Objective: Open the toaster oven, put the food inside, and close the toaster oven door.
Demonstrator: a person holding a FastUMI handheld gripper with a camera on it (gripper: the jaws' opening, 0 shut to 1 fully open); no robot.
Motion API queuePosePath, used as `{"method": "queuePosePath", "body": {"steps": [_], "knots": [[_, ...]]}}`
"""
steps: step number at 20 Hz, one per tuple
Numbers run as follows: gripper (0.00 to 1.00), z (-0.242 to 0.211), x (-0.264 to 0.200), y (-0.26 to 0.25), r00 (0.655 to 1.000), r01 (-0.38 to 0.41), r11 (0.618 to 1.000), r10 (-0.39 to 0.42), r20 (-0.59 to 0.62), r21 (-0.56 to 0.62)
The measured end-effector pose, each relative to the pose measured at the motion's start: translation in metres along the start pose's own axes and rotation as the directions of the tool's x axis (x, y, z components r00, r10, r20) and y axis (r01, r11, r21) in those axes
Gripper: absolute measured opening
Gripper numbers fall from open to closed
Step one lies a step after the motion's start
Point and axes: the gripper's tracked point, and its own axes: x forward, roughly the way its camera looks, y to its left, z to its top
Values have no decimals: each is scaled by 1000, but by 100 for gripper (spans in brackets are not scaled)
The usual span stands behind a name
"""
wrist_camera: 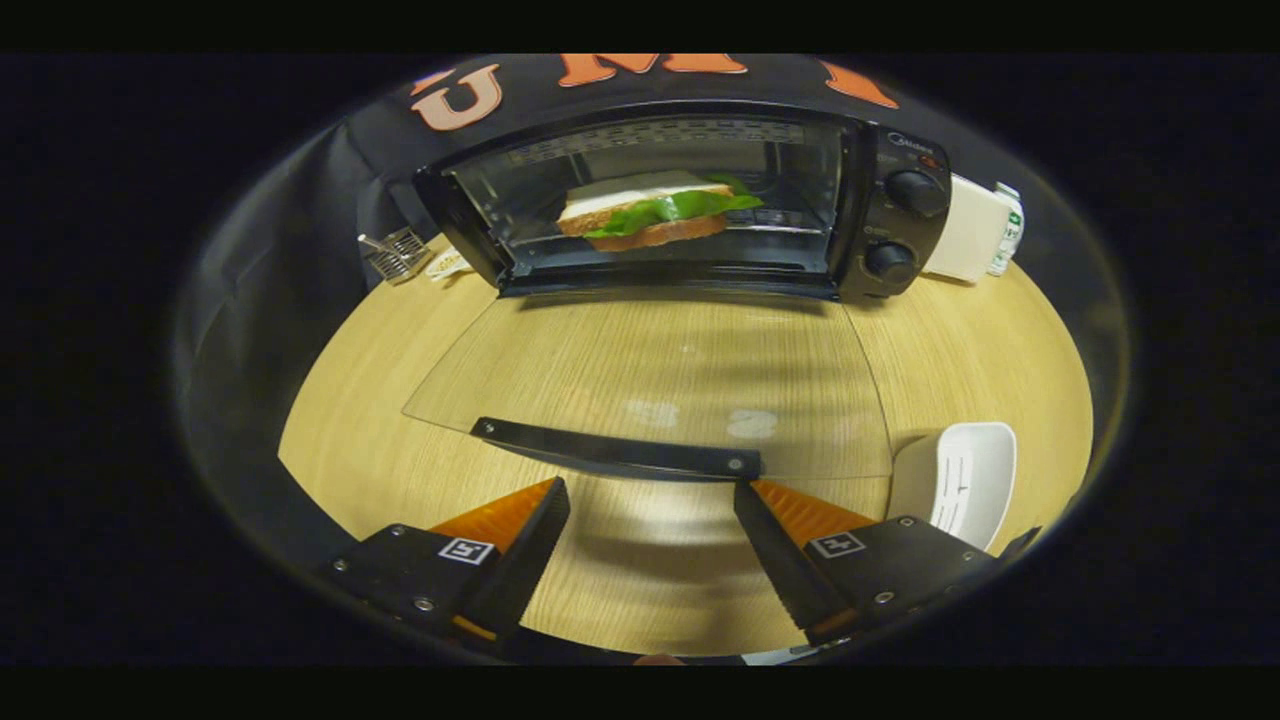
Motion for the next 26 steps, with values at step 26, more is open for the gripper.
{"method": "queuePosePath", "body": {"steps": [26], "knots": [[99, 187, -67, 1, 920, 108, 993, -86, 382, -37]]}}
